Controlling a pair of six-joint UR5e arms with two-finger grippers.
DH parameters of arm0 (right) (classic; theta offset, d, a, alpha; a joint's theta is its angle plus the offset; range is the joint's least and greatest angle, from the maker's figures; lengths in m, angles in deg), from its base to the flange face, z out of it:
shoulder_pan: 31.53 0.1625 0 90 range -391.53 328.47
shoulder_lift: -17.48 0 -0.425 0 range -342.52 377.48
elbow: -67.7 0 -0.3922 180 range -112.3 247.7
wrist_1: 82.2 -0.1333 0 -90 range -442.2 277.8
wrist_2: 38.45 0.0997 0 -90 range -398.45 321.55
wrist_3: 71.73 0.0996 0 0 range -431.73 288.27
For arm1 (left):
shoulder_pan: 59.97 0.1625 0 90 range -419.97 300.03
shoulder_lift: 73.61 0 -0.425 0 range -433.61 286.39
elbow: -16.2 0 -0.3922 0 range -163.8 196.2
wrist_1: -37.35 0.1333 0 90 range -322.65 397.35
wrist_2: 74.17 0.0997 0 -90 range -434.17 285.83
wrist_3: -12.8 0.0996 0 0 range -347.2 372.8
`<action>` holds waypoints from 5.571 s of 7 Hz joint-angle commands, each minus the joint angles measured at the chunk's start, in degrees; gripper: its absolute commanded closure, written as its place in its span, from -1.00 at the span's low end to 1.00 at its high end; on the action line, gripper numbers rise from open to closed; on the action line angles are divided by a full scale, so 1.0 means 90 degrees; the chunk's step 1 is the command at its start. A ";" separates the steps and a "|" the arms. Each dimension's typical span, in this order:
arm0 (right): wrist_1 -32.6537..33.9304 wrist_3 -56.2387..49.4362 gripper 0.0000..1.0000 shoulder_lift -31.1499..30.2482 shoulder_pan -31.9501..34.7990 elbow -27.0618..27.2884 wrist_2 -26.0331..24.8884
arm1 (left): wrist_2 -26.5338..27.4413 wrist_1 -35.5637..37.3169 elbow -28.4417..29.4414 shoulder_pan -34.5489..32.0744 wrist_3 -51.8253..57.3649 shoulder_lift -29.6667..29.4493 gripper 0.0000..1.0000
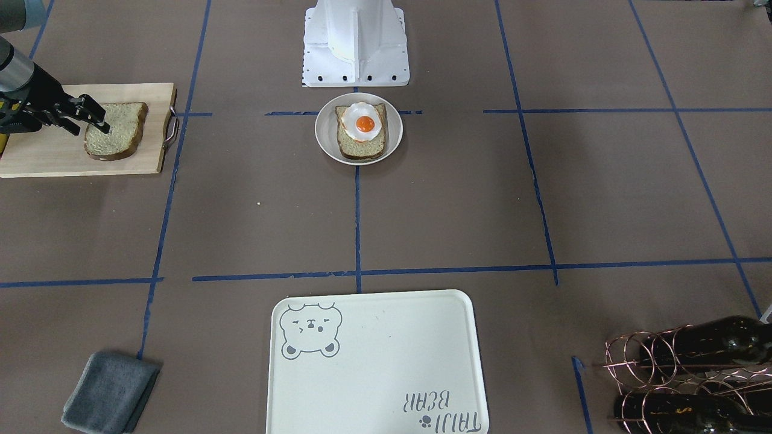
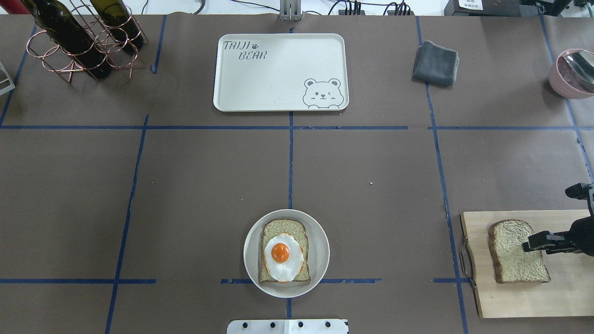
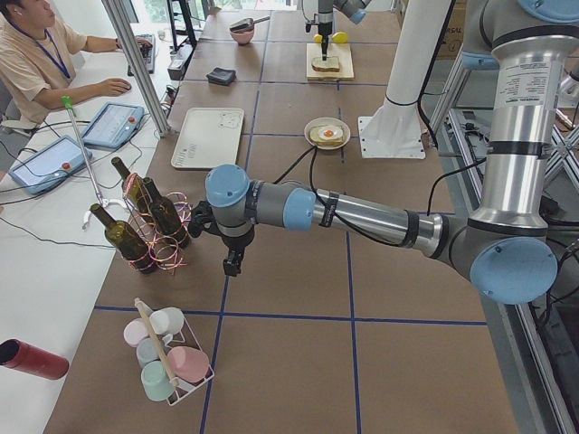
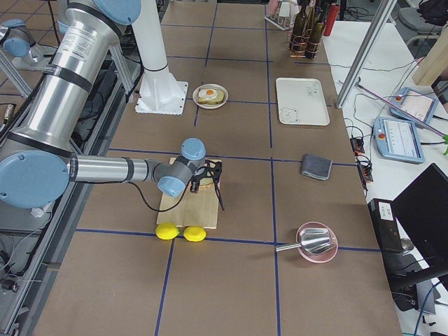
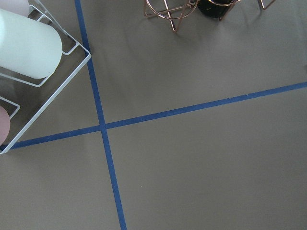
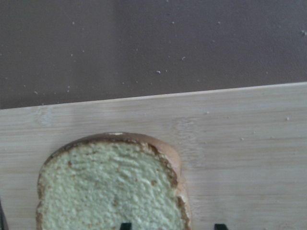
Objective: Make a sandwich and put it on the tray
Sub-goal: 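Lower the right gripper onto the bread slice on the cutting board and grasp it, then lift the bread slice with the right gripper and carry it over the egg plate, then lower the bread onto the egg toast, open the right gripper and withdraw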
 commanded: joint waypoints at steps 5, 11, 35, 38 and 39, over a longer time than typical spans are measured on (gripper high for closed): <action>-0.0031 0.0080 1.00 -0.0086 0.0028 0.0047 0.0103 | -0.0006 0.0000 -0.0108 -0.0009 -0.0010 0.0000 -1.00; -0.0041 0.0643 1.00 0.0223 0.1054 0.1130 0.1607 | -0.0006 0.0000 -0.0284 0.0000 -0.0245 0.0010 -1.00; 0.1004 0.2561 -0.47 0.5334 -0.1866 -0.0744 -0.0091 | -0.0026 -0.0029 -0.0343 0.0213 -0.0225 -0.0019 -1.00; 0.1023 0.2551 -0.46 0.5246 -0.1623 -0.0637 -0.0082 | -0.0426 -0.1680 -0.0682 0.1799 -0.2759 -0.0029 -1.00; 0.1023 0.2551 -0.73 0.5014 -0.1438 -0.0414 -0.0091 | -0.0407 -0.2888 -0.0772 0.2513 -0.4524 -0.0039 -1.00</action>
